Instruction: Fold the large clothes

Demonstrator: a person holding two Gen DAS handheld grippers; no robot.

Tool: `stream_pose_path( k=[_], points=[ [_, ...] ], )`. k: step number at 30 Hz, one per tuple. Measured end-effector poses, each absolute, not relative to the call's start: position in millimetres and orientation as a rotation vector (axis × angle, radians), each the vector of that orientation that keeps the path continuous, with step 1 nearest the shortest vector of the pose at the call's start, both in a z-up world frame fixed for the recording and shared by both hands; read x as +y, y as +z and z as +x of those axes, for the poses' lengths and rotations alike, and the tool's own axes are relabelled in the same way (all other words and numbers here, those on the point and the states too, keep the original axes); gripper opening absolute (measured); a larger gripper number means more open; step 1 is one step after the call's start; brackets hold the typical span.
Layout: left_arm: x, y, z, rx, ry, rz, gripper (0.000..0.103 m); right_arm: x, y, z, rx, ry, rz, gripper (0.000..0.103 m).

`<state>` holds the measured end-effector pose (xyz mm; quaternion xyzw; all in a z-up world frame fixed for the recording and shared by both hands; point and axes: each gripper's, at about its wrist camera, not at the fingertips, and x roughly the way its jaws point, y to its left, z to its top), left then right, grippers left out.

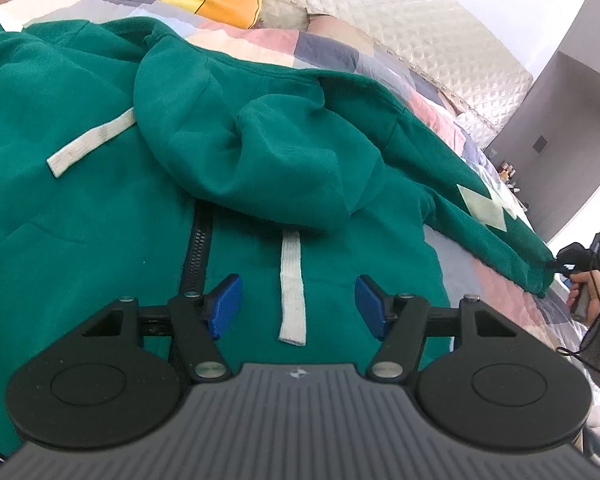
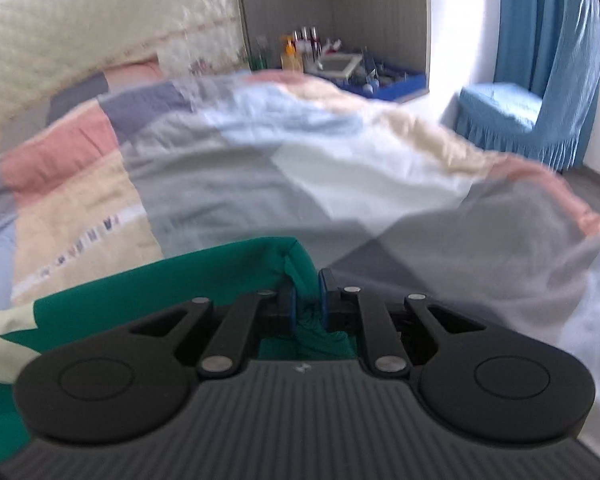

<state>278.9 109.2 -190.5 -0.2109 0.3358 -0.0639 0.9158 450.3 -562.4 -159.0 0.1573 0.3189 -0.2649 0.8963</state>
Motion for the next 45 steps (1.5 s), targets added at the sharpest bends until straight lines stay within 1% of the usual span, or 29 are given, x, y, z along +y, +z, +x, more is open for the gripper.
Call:
stream_pose_path(
  k=[5, 7, 8, 9, 10, 16, 25, 30, 33, 37, 40, 42, 45],
  points=[
    [110, -194, 284, 0.708, -0.122, -0.426, 0.068, -562, -168, 453, 0.65, -0.538, 0.344, 0.017],
    [110, -192, 284, 0.708, -0.125, -0.418, 0.068, -561, -164, 448, 0.643, -0.536, 0.353, 0.023],
    [109, -191, 283, 0.708, -0.127, -0.414, 0.068, -561, -162, 448, 0.646, -0.538, 0.354, 0.037],
    [109, -190, 282, 0.708, -0.129, -0.412, 0.068, -560, -160, 446, 0.655, -0.546, 0.354, 0.055],
    [109, -189, 281, 0.709, -0.132, -0.41, 0.068, -559, -157, 442, 0.661, -0.554, 0.36, 0.064],
    [105, -175, 267, 0.687, -0.16, -0.377, 0.068, -527, -131, 405, 0.671, -0.501, 0.395, 0.065],
    [81, -143, 228, 0.616, -0.215, -0.23, 0.068, -410, -60, 309, 0.624, -0.275, 0.319, 0.065],
    [70, -125, 198, 0.579, -0.27, -0.2, 0.068, -340, -42, 242, 0.629, -0.132, 0.337, 0.065],
    [69, -113, 179, 0.554, -0.289, -0.2, 0.068, -304, -54, 208, 0.669, -0.022, 0.459, 0.065],
    [77, -102, 158, 0.528, -0.28, -0.214, 0.068, -268, -92, 183, 0.781, 0.099, 0.658, 0.065],
    [91, -98, 146, 0.518, -0.246, -0.234, 0.068, -253, -128, 174, 0.847, 0.131, 0.739, 0.066],
    [103, -99, 141, 0.521, -0.218, -0.27, 0.068, -249, -152, 173, 0.931, 0.163, 0.791, 0.067],
    [123, -105, 137, 0.538, -0.164, -0.333, 0.068, -249, -168, 171, 0.981, 0.166, 0.801, 0.067]
  ],
)
